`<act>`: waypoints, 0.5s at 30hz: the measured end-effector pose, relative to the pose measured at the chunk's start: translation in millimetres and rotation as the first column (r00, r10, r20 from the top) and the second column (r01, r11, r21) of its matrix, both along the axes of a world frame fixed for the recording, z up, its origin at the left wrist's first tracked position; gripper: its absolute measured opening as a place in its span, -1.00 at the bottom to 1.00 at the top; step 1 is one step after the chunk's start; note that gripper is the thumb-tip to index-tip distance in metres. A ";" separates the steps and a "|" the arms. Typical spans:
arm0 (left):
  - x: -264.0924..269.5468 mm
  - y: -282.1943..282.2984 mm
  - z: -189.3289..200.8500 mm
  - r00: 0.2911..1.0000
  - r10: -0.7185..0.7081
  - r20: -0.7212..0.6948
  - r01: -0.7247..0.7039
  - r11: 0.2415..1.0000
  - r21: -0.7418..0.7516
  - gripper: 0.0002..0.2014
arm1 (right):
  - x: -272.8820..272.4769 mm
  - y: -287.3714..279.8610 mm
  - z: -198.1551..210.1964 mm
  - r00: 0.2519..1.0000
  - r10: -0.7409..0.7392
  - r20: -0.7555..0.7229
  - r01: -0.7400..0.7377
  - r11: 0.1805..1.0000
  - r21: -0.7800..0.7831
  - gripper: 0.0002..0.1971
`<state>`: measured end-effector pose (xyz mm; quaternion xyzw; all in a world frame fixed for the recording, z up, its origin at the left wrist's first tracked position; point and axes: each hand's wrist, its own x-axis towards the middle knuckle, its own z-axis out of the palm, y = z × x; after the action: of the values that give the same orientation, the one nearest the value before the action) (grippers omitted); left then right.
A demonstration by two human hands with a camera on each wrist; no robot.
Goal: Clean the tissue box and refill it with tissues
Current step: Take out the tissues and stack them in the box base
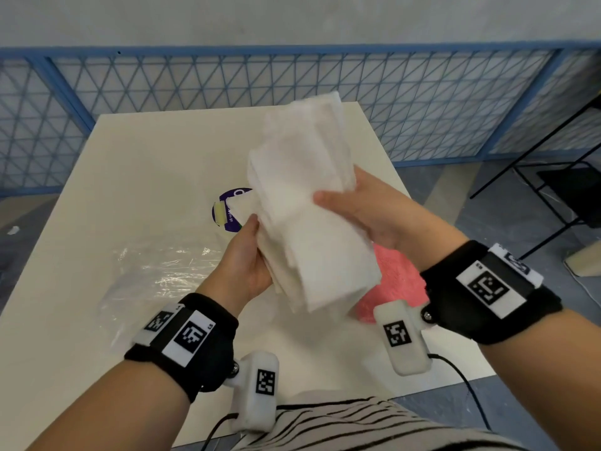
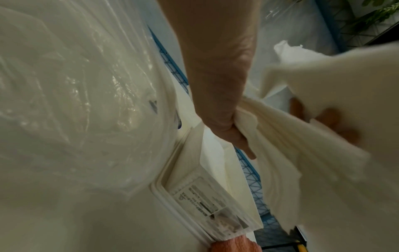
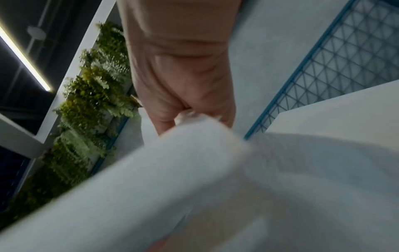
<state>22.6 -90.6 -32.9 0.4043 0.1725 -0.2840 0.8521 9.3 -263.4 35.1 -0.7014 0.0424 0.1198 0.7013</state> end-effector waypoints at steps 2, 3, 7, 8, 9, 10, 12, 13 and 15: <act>-0.5 2.2 -0.9 1.000 0.020 -0.018 -0.020 1.000 -0.004 -0.55 | 1.2 -2.4 9.5 0.996 -0.072 0.049 0.061 0.977 0.205 -0.54; -0.8 3.0 -1.1 1.000 0.018 -0.016 -0.018 1.000 -0.009 -0.56 | 1.8 -3.4 12.5 0.992 -0.109 0.061 0.085 0.945 0.315 -0.51; -2.4 1.0 -0.2 1.000 -0.010 -0.008 0.010 1.000 0.013 -0.58 | 1.9 0.9 5.5 0.993 -0.110 0.036 0.087 0.911 0.402 -0.36; -2.4 0.3 -0.5 0.999 -0.036 -0.006 0.036 0.999 -0.001 -0.58 | 1.6 2.0 1.1 0.996 -0.086 0.023 0.076 0.953 0.292 -0.33; -2.1 -0.3 -0.7 0.998 -0.068 0.002 0.068 0.997 -0.024 -0.57 | 1.3 2.7 -2.8 0.998 -0.059 0.005 0.057 0.987 0.147 -0.28; -2.6 -0.7 1.1 0.996 -0.093 0.014 0.093 0.995 -0.035 -0.58 | 0.7 3.2 -5.4 1.000 -0.026 -0.010 0.025 1.000 -0.010 -0.23; -3.7 -0.5 4.9 0.994 -0.107 0.034 0.108 0.993 -0.053 -0.59 | 0.4 2.7 -8.1 0.999 0.018 -0.028 -0.025 0.965 -0.261 -0.15; -4.4 -0.2 6.5 0.994 -0.101 0.044 0.103 0.993 -0.053 -0.60 | 0.4 2.3 -7.7 0.999 0.027 -0.034 -0.037 0.942 -0.335 -0.12; -4.5 1.1 6.0 0.995 -0.088 0.051 0.090 0.995 -0.034 -0.59 | 1.4 1.3 -6.1 0.998 0.030 -0.047 -0.048 0.905 -0.422 -0.08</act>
<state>18.2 -89.5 -26.8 0.4031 0.1282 -0.3147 0.8497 10.7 -262.1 29.0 -0.8349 0.0671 0.1356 0.5291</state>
